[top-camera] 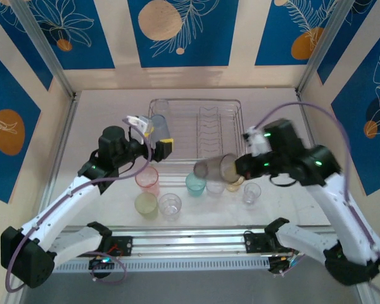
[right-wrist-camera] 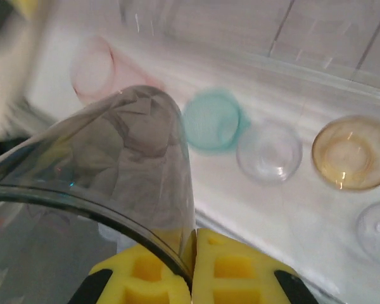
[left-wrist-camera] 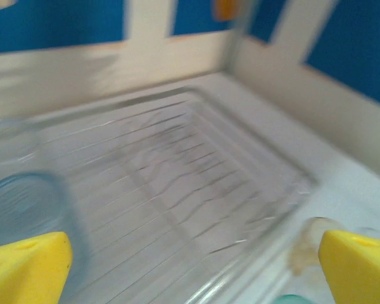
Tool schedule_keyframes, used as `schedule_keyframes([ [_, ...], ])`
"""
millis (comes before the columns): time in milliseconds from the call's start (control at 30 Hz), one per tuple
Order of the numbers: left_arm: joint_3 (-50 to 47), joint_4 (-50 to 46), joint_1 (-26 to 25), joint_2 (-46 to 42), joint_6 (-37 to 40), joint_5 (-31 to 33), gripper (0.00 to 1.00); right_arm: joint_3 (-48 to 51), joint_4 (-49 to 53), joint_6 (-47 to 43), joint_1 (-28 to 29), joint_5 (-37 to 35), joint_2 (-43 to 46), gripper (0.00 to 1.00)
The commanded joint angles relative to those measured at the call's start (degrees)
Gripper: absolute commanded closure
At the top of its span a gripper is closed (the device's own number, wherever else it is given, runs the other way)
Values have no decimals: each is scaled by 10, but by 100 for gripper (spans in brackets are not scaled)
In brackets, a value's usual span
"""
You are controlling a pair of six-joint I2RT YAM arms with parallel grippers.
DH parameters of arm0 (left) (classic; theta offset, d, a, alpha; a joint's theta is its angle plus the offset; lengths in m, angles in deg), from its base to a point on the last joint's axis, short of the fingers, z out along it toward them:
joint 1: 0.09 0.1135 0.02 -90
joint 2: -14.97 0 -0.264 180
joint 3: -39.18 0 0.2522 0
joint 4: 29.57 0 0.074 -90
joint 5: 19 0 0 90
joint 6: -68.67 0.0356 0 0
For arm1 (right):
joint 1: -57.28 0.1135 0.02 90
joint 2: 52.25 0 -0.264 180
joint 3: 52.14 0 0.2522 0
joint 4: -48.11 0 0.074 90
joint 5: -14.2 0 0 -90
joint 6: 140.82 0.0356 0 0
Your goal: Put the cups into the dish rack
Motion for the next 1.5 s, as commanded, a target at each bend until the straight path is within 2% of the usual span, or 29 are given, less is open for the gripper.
schedule_keyframes([
  [0, -39, 194, -12, -16, -11, -206, 0, -29, -57, -28, -122, 209, 7, 100],
  [100, -22, 186, -19, -7, -11, -254, 0, -33, -109, -2, -189, 331, -18, 100],
  [233, -1, 156, -28, 0, 3, -267, 0, -27, -163, 13, -180, 407, -52, 100],
  [600, 6, 241, -35, 25, -38, -299, 0, -59, -169, -11, -82, 378, -128, 100],
  [1000, 12, 289, -36, 26, -76, -302, 2, -63, -200, -10, -45, 375, -178, 100],
  [1100, 12, 298, -36, 28, -87, -302, 5, -61, -213, -4, -44, 380, -182, 100],
  [1233, 15, 299, -36, 32, -94, -300, 14, -60, -228, 3, -39, 380, -187, 100],
  [1400, 28, 286, -36, 40, -98, -304, 36, -64, -235, 7, -33, 379, -196, 100],
  [1467, 31, 281, -36, 41, -99, -299, 42, -66, -236, 8, -31, 378, -201, 100],
])
